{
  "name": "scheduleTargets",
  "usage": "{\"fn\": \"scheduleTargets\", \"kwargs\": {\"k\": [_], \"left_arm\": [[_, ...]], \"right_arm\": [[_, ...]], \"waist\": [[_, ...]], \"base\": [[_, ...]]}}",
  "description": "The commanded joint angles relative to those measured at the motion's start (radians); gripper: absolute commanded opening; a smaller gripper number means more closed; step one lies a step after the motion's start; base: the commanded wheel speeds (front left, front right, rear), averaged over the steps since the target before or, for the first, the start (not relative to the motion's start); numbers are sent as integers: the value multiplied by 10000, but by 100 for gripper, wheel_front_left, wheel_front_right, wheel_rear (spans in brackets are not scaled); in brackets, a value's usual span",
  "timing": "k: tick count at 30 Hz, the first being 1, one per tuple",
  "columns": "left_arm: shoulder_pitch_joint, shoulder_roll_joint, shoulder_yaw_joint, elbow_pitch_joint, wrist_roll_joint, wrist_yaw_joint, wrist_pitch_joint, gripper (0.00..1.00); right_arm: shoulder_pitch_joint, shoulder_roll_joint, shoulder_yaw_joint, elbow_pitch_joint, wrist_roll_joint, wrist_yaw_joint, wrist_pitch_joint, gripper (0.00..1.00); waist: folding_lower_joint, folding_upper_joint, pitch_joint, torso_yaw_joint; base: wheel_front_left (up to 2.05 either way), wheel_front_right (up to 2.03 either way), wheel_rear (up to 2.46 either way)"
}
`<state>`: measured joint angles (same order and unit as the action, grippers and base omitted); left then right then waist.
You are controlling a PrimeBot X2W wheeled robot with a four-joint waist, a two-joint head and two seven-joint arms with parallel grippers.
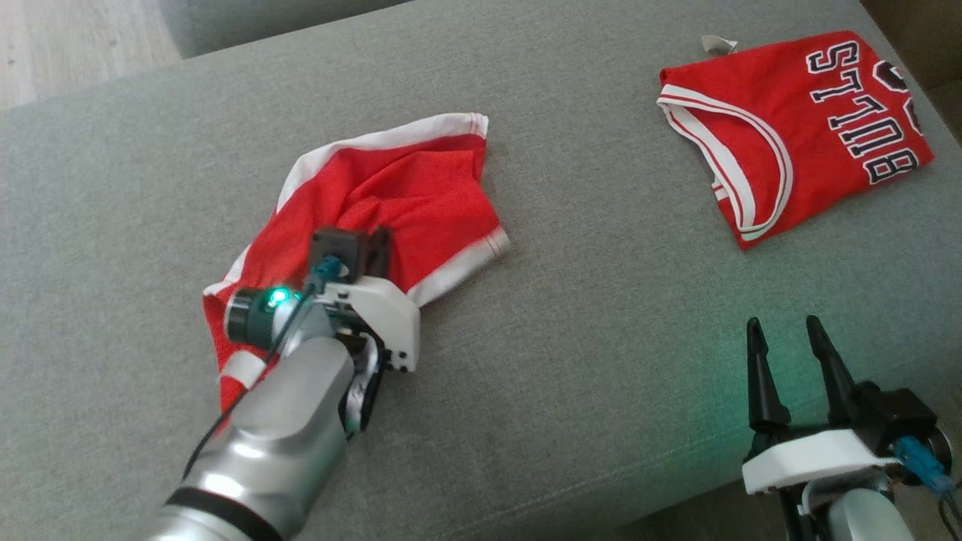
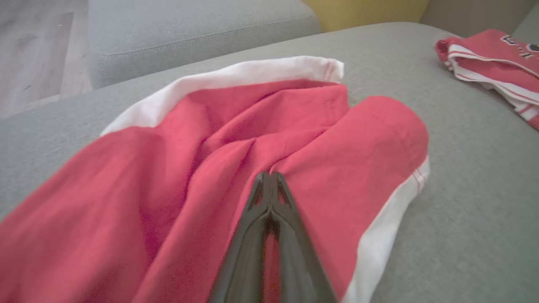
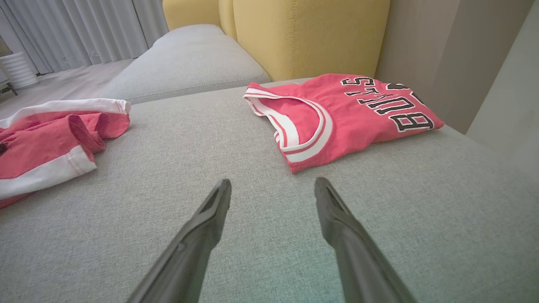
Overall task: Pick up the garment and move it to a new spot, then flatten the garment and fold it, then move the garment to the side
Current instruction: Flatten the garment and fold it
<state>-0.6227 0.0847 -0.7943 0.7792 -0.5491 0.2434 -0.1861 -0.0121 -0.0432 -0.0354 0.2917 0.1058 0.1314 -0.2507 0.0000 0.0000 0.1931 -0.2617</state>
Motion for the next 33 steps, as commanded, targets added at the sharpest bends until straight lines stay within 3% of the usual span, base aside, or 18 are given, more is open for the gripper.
{"fn": "scheduleTargets", "kwargs": {"k": [1, 4, 5, 6, 7, 8, 12, 18, 25, 33], "left_arm": [[-558, 95, 380, -77, -42, 60, -154, 0], [-717, 17, 436, 546, -159, -95, -262, 0], [-769, -74, 327, 912, -252, -474, -282, 12], [-746, -132, 300, 1034, -396, -776, -278, 41], [-727, -177, 240, 1202, -480, -958, -215, 93], [-737, -209, 95, 1344, -452, -1123, -194, 100], [-708, -295, -41, 1743, -589, -1300, -356, 100], [-627, -331, 195, 1279, -588, -909, -730, 100], [994, -195, 1484, -2170, 393, -101, -753, 100], [4021, 108, 3203, -5729, 1729, 421, -755, 100]], "right_arm": [[-408, -70, 267, -304, 44, -7, -111, 100], [-473, -70, 313, -284, 22, -7, -111, 100], [-485, -70, 320, -252, -8, -7, -111, 100], [-482, -70, 321, -227, -24, -7, -111, 100], [-473, -70, 312, -189, -35, -7, -111, 100], [-468, -70, 307, -160, -41, -7, -111, 100], [-426, -70, 264, -104, -27, -7, -111, 100], [-321, -70, 175, -173, -58, -7, -111, 100], [-3, -70, -205, -586, -360, -7, -111, 100], [266, -70, -666, -1060, -747, -7, -111, 100]], "waist": [[0, 0, 37, -16], [0, 0, 98, -56], [0, 0, 107, -79], [0, 0, 102, -88], [0, 0, 95, -95], [0, 0, 88, -101], [0, 0, 20, -57], [0, 0, -224, 237], [0, 0, -645, 1032], [0, 0, -1154, 2105]], "base": [[0, 0, 0], [0, 0, 0], [0, 0, 0], [0, 0, 0], [0, 0, 0], [0, 0, 0], [0, 0, 0], [0, 0, 0], [0, 0, 0], [0, 0, 0]]}}
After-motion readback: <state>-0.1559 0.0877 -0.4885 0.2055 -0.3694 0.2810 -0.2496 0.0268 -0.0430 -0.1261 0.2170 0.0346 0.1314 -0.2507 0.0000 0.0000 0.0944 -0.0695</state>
